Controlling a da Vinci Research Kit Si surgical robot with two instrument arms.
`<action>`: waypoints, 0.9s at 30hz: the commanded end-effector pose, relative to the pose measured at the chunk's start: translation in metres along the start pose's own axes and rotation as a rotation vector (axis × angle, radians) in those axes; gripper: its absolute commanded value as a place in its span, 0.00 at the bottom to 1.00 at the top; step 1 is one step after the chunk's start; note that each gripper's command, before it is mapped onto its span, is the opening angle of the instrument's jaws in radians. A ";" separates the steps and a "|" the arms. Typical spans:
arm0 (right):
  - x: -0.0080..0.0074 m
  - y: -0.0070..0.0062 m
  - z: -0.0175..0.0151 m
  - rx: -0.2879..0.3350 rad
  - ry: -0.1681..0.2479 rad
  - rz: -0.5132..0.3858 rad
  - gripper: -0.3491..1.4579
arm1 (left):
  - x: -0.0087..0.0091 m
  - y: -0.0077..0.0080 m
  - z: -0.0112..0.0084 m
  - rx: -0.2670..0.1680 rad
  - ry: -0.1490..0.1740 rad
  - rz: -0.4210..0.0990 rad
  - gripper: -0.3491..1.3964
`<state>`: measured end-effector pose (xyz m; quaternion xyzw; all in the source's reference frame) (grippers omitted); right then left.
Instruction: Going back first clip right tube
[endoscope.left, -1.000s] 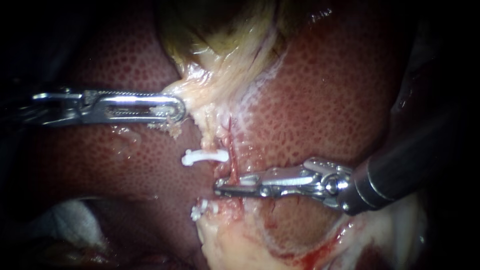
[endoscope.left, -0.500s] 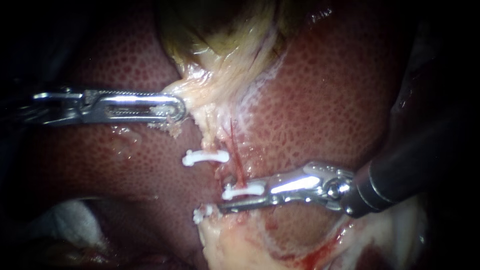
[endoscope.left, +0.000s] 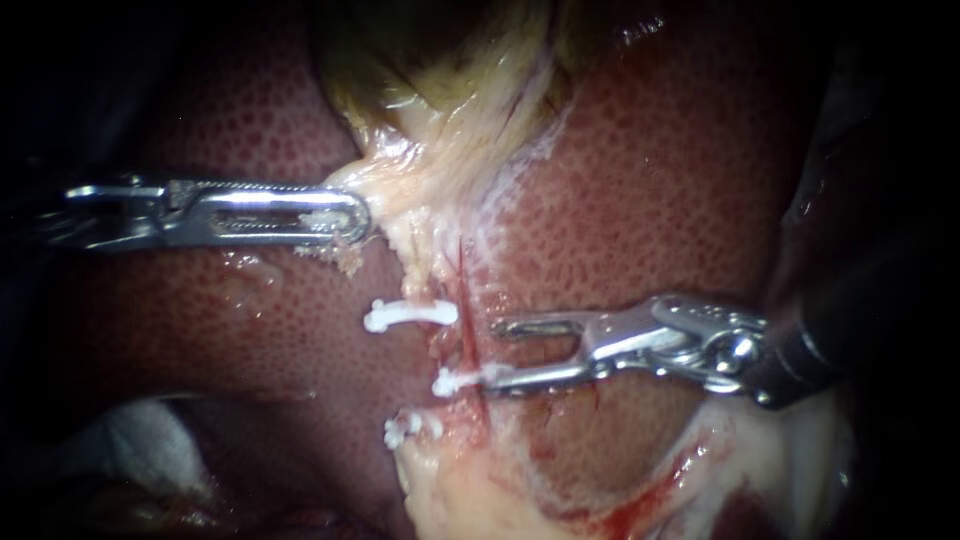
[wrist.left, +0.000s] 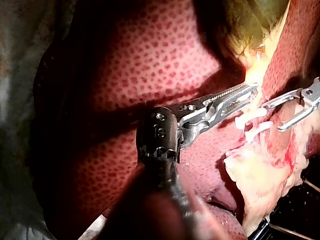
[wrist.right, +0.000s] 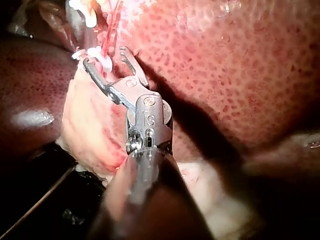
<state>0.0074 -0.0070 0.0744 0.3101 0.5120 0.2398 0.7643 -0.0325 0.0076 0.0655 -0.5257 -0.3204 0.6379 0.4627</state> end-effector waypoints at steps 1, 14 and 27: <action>0.0004 -0.0003 -0.0008 0.005 -0.001 -0.011 0.47 | 0.0000 0.0000 0.0000 0.000 0.000 0.000 0.00; 0.0074 -0.0034 -0.0075 0.042 -0.001 -0.139 0.47 | -0.0007 -0.0007 0.0006 0.001 0.000 0.005 0.00; 0.0075 -0.0034 -0.0077 0.043 -0.001 -0.150 0.47 | -0.0031 -0.0037 0.0061 -0.002 -0.034 0.025 0.00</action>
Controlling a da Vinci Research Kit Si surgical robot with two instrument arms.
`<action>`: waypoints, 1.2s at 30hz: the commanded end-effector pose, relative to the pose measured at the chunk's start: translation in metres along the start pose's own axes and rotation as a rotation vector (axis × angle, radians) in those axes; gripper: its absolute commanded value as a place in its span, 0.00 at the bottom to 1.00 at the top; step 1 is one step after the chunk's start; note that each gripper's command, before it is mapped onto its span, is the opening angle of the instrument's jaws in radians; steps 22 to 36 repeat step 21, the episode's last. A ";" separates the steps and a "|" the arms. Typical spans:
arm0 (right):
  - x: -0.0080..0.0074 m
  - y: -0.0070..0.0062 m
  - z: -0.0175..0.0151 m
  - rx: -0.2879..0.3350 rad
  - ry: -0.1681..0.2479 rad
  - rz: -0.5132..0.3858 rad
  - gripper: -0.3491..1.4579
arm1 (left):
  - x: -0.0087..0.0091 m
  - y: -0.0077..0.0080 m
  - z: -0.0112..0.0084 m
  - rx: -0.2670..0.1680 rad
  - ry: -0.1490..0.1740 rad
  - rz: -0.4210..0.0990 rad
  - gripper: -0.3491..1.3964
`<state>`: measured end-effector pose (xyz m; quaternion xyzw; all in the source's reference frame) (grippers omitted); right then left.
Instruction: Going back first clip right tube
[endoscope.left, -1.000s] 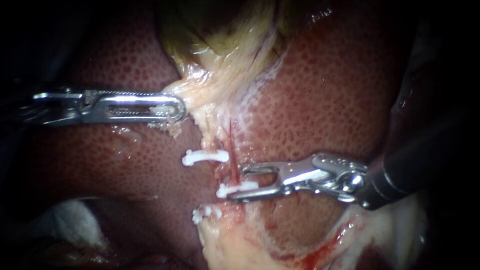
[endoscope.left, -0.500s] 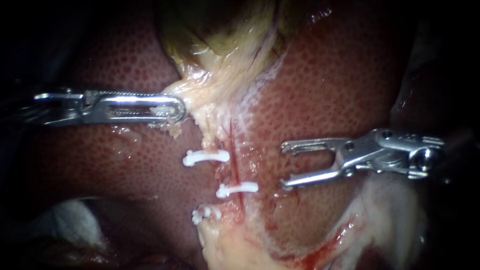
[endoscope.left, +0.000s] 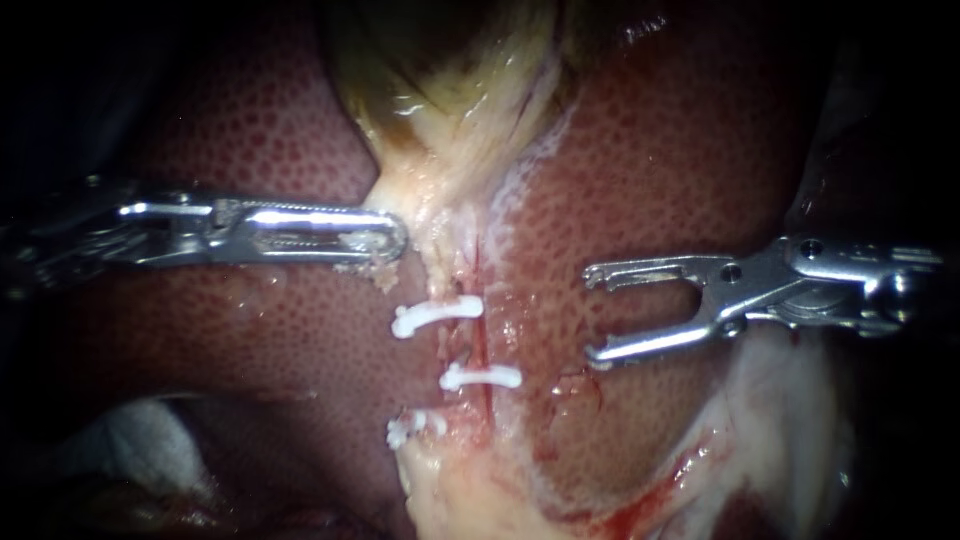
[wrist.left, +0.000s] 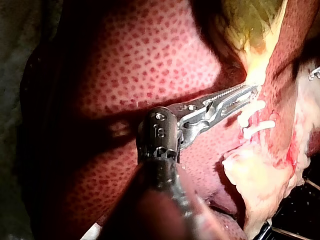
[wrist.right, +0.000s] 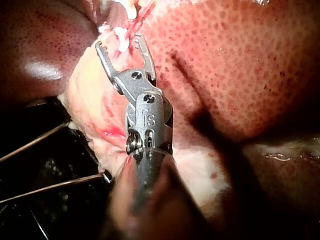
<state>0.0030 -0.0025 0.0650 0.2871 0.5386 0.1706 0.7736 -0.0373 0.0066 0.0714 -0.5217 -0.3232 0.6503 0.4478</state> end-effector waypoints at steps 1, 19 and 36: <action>-0.0001 0.0000 0.0000 0.000 0.000 0.000 0.47 | -0.0002 -0.0003 0.0007 0.007 -0.006 0.001 0.00; 0.0000 -0.0002 0.0001 0.001 0.000 -0.001 0.47 | -0.0009 -0.0012 0.0029 0.003 -0.017 0.014 0.00; 0.0000 -0.0002 0.0001 0.001 0.000 -0.001 0.47 | -0.0009 -0.0012 0.0029 0.003 -0.017 0.014 0.00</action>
